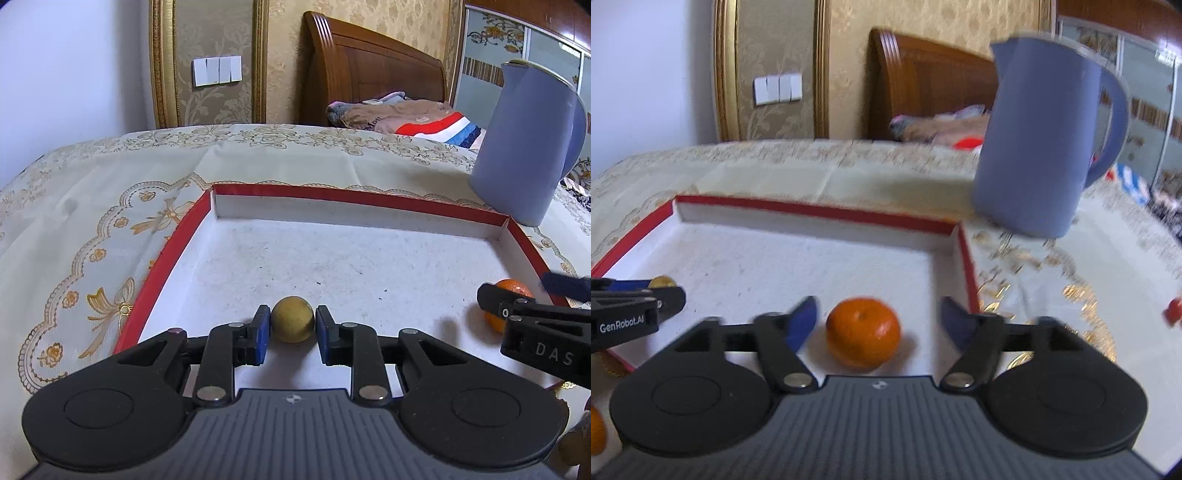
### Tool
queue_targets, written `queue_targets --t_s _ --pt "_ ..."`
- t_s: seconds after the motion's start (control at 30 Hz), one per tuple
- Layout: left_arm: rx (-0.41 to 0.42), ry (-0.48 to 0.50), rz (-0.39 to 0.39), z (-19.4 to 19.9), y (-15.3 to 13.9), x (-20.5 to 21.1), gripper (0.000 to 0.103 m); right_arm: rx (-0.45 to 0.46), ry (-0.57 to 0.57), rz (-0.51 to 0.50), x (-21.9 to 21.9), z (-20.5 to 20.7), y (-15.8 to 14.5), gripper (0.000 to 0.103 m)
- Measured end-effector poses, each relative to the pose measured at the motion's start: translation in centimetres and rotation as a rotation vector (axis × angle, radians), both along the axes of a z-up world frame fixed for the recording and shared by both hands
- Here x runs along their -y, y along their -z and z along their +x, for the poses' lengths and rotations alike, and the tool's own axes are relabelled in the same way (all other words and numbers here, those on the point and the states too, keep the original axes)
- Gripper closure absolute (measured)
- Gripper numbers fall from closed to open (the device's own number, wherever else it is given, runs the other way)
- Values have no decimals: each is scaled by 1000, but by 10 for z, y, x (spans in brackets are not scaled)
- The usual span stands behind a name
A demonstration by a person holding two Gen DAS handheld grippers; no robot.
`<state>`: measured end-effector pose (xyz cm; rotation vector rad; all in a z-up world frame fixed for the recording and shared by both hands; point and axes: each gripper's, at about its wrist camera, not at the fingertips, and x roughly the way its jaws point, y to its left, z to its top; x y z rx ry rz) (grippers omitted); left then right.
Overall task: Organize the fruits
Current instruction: 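Open the left tool to drop the yellow fruit while the right tool drops the mandarin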
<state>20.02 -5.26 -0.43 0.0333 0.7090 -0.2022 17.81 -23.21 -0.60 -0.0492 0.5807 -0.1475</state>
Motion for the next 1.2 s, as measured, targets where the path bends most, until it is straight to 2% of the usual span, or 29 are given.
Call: queue_targets --t_s 0.1,0.2,0.27,0.33,0.43,0.57,0.8,0.9,1.03,1.2 --pt "6 6 -2 -2 0 -1 77 1 -17 -24 -5 -2 1 19" --pt "19 7 -11 -4 -1 -2 77 23 -21 -29 -6 -5 -2 7" --pt "29 6 -25 -6 -3 -4 73 41 -18 -42 -6 -7 -3 3" --pt "40 6 -28 -7 -4 -4 67 45 -21 -41 -6 -8 -3 2" --pt "70 4 -18 -11 -5 -4 53 47 -27 -23 -5 -8 -4 1" --pt "119 3 -7 -17 -9 -2 52 52 -27 -20 -5 -10 -4 0" --pt "140 -3 -35 -25 -13 -10 52 69 -40 -7 -6 -17 -4 0" --pt "151 -11 -38 -33 -14 -15 52 89 -32 20 -2 -25 -5 0" --pt "173 -29 -44 -47 -14 -24 44 98 -30 61 4 -33 -5 0" --pt "200 -41 -75 -69 -13 -40 43 126 -29 114 9 -55 -4 0"
